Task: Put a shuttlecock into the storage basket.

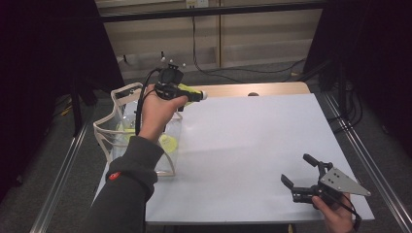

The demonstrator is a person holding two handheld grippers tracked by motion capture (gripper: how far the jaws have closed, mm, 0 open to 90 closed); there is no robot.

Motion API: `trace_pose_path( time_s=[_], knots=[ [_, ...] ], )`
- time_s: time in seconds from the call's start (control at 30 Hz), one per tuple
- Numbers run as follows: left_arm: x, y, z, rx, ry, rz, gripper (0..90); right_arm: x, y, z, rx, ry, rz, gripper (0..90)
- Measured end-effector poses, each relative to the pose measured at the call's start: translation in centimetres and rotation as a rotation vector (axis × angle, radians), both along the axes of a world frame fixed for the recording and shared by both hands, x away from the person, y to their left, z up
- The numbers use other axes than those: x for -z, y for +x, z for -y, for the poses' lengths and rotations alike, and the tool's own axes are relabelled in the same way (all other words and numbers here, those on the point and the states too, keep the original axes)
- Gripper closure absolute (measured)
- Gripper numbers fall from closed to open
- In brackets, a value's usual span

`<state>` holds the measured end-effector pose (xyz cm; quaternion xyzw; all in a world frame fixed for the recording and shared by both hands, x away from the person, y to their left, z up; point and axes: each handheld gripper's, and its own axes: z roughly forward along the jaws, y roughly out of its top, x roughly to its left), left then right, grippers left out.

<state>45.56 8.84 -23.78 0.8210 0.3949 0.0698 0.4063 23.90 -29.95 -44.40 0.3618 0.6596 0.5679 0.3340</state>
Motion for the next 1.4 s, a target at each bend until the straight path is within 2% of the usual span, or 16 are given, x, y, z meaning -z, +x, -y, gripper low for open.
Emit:
trace_pose_path(
  time_s=[0.7,1.03,1.13,1.4],
  knots=[
    [-1.5,-0.2,-2.4,-0.02,0.031,0.016,80.8,0.0,0.0,0.0,0.003,0.004,-0.006,1.2],
    [-2.0,-0.2,-3.6,-0.04,0.034,0.024,80.7,0.0,0.1,-0.1,0.017,0.006,-0.009,1.4],
    [-2.2,-0.2,-3.9,-0.043,0.023,0.019,80.8,0.0,0.1,0.0,0.02,0.006,-0.012,1.5],
    [-2.7,-0.1,-4.7,-0.056,0.035,0.023,80.7,0.0,0.1,0.1,0.019,0.011,-0.01,1.5]
  ],
)
